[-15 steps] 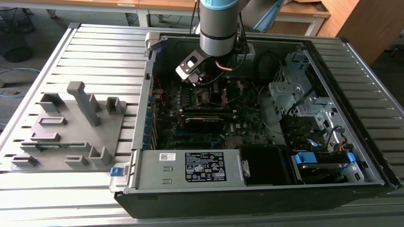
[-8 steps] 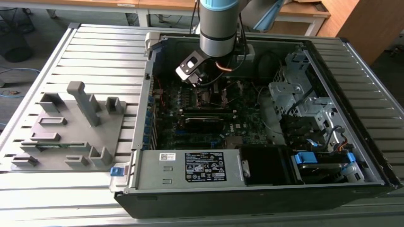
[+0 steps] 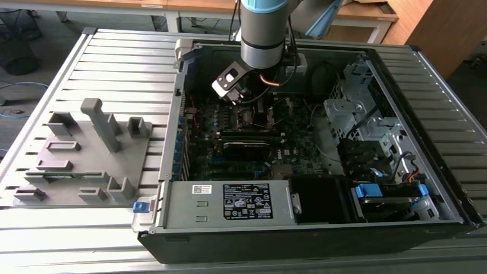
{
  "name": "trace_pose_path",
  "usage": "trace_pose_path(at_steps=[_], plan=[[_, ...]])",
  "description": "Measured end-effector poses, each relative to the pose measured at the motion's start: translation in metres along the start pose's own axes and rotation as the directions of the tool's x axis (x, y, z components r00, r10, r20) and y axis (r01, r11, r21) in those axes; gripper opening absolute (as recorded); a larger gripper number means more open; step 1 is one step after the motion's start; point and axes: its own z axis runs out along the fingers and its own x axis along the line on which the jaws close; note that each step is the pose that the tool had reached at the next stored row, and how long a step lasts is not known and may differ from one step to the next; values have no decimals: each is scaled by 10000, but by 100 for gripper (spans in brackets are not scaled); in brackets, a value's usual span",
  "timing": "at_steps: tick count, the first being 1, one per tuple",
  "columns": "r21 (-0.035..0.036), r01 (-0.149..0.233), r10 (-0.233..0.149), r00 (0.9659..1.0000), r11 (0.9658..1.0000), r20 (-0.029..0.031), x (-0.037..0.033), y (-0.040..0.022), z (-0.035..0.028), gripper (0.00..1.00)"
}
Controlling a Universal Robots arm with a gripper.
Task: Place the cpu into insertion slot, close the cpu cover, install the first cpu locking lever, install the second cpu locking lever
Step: 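Place the cpu into insertion slot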
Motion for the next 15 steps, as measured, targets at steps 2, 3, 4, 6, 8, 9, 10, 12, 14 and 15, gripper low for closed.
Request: trace_pose_path(at_steps=[2, 3, 4, 6, 8, 9, 10, 12, 14, 15], plan=[[1, 0, 0, 10000, 10000, 2, 0, 0, 2, 54], [1, 0, 0, 10000, 10000, 3, 0, 0, 2, 54], [2, 1, -1, 10000, 10000, 3, 0, 0, 3, 54], [0, 0, 0, 10000, 10000, 1, 0, 0, 4, 54], [0, 0, 0, 10000, 10000, 1, 0, 0, 5, 54], [1, 0, 0, 10000, 10000, 1, 0, 0, 5, 54], [-1, 1, -1, 10000, 10000, 0, 0, 0, 6, 54], [-10, -1, 1, 10000, 10000, -14, 2, 1, 12, 55], [-4, 0, 0, 10000, 10000, -7, 1, 0, 10, 61], [0, 0, 0, 10000, 10000, 0, 0, 0, 7, 61]])
